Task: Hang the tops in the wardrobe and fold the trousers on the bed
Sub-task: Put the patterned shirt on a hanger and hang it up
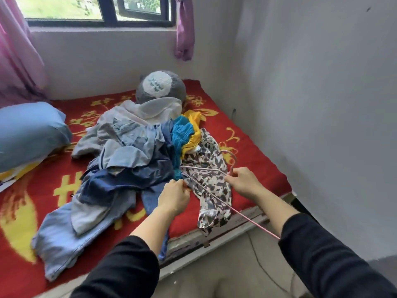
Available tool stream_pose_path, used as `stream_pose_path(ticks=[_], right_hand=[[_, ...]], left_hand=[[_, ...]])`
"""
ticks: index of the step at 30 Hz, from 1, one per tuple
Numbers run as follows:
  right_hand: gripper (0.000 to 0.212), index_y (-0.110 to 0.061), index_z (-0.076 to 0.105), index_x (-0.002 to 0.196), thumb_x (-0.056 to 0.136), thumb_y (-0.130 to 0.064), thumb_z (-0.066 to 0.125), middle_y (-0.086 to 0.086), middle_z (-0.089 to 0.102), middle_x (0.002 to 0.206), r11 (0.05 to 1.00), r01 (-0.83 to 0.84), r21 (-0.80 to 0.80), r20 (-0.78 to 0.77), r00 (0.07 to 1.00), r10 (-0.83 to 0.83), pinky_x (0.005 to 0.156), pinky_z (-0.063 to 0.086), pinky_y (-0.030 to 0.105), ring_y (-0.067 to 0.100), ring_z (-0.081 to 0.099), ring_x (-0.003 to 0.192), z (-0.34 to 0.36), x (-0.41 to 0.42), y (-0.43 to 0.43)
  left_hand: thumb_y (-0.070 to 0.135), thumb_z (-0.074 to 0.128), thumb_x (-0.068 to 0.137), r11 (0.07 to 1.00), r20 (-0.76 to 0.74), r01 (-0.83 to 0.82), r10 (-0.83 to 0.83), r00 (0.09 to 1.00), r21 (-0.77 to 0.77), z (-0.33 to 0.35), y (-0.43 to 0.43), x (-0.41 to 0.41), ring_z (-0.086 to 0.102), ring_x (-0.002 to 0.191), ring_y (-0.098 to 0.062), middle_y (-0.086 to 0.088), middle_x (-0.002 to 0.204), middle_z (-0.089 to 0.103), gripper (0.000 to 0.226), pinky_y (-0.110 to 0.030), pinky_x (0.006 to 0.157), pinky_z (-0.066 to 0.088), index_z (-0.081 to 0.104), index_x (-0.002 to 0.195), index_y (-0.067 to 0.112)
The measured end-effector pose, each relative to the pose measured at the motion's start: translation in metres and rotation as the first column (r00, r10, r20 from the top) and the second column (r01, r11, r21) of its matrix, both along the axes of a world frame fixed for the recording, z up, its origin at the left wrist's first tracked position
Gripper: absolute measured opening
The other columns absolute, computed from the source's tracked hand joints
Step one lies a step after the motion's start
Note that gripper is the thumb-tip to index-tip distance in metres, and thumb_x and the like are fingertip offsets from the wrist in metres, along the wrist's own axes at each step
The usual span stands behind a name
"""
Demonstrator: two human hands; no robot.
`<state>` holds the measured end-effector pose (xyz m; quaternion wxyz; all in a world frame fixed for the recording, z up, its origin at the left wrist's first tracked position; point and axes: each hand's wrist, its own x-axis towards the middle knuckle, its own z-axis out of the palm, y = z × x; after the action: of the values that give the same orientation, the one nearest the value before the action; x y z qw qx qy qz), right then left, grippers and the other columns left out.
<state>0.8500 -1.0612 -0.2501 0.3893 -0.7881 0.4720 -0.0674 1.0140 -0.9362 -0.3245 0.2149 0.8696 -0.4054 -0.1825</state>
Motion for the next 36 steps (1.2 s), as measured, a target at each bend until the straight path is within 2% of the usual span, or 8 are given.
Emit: stream_pose_path(ticks=[6, 12, 19, 22, 26, 31, 34, 36], right_hand=[[0.031, 0.007, 0.064, 0.090, 0.088, -0.022, 0.056, 0.006, 0.060, 0.078, 0.994, 0.101, 0.042, -0.068, 0.993, -0.098, 0.054, 0.035, 0.028, 0.017, 0.050, 0.069, -0.061, 0.005, -0.116], [0.021, -0.010, 0.047, 0.072, 0.089, -0.023, 0.053, 0.011, 0.061, 0.081, 0.998, 0.036, 0.053, -0.187, 0.982, -0.025, 0.070, 0.043, 0.039, 0.034, 0.056, 0.081, -0.127, 0.006, -0.203], [0.026, -0.019, 0.028, 0.075, 0.100, -0.020, 0.036, 0.001, 0.048, 0.067, 0.999, -0.011, 0.050, -0.191, 0.981, 0.020, 0.056, 0.034, 0.038, 0.023, 0.047, 0.058, -0.218, 0.000, -0.240], [0.017, -0.016, 0.033, 0.082, 0.099, -0.019, 0.034, 0.002, 0.053, 0.069, 0.997, 0.019, 0.079, -0.240, 0.971, 0.001, 0.059, 0.040, 0.040, 0.025, 0.053, 0.062, -0.262, 0.005, -0.238], [0.019, -0.022, 0.043, 0.077, 0.092, -0.022, 0.053, 0.005, 0.061, 0.084, 0.940, 0.044, 0.339, -0.329, 0.941, 0.075, 0.069, 0.049, 0.037, 0.026, 0.058, 0.076, -0.330, 0.017, -0.216], [0.027, -0.025, 0.048, 0.077, 0.083, -0.038, 0.071, -0.004, 0.060, 0.084, 0.854, 0.131, 0.503, -0.291, 0.956, 0.024, 0.066, 0.049, 0.034, 0.018, 0.059, 0.077, -0.377, 0.042, -0.181], [0.034, -0.026, 0.046, 0.077, 0.075, -0.036, 0.078, -0.006, 0.057, 0.084, 0.838, 0.158, 0.522, -0.315, 0.949, 0.017, 0.064, 0.046, 0.032, 0.019, 0.060, 0.081, -0.393, 0.047, -0.166], [0.023, -0.024, 0.051, 0.081, 0.079, -0.026, 0.074, -0.004, 0.054, 0.090, 0.872, 0.150, 0.467, -0.361, 0.932, 0.033, 0.068, 0.045, 0.031, 0.019, 0.059, 0.085, -0.397, 0.045, -0.160]], left_hand=[[0.019, 0.045, 0.089, 0.996, -0.073, 0.015, -0.008, 0.997, 0.092, -0.061, -0.102, 0.004, 0.052, 0.107, -0.031, -0.013, 0.113, 0.056, 0.026, -0.038, 0.088, 0.044, 0.063, 0.106, 0.011], [0.021, 0.044, 0.088, 0.960, -0.221, -0.025, 0.089, 0.971, 0.279, -0.140, -0.166, -0.012, 0.053, 0.109, -0.031, -0.014, 0.117, 0.059, 0.031, -0.037, 0.090, 0.044, 0.062, 0.112, 0.013], [0.021, 0.042, 0.091, 0.878, -0.335, -0.009, 0.192, 0.922, 0.479, -0.230, -0.192, -0.030, 0.051, 0.114, -0.031, -0.014, 0.128, 0.051, 0.042, -0.038, 0.093, 0.044, 0.048, 0.132, 0.012], [0.015, 0.044, 0.091, 0.891, -0.271, -0.045, 0.185, 0.945, 0.452, -0.258, -0.203, -0.023, 0.038, 0.124, -0.032, -0.014, 0.138, 0.039, 0.050, -0.041, 0.097, 0.040, 0.035, 0.140, 0.012], [0.010, 0.049, 0.089, 0.931, -0.119, -0.054, 0.103, 0.988, 0.361, -0.288, -0.226, 0.000, 0.028, 0.133, -0.034, -0.016, 0.149, 0.027, 0.061, -0.045, 0.100, 0.040, 0.030, 0.146, 0.019], [0.006, 0.067, 0.075, 0.945, 0.144, 0.157, -0.205, 0.968, 0.289, -0.319, -0.244, 0.036, 0.041, 0.123, -0.043, -0.021, 0.144, 0.038, 0.067, -0.049, 0.092, 0.044, 0.051, 0.136, 0.029], [0.009, 0.069, 0.076, 0.926, 0.166, 0.238, -0.295, 0.941, 0.294, -0.325, -0.250, 0.054, 0.038, 0.126, -0.042, -0.015, 0.145, 0.039, 0.060, -0.052, 0.094, 0.041, 0.057, 0.129, 0.035], [0.013, 0.070, 0.079, 0.916, 0.159, 0.280, -0.334, 0.929, 0.288, -0.325, -0.255, 0.063, 0.034, 0.130, -0.040, -0.012, 0.146, 0.039, 0.046, -0.054, 0.098, 0.037, 0.066, 0.120, 0.033]])
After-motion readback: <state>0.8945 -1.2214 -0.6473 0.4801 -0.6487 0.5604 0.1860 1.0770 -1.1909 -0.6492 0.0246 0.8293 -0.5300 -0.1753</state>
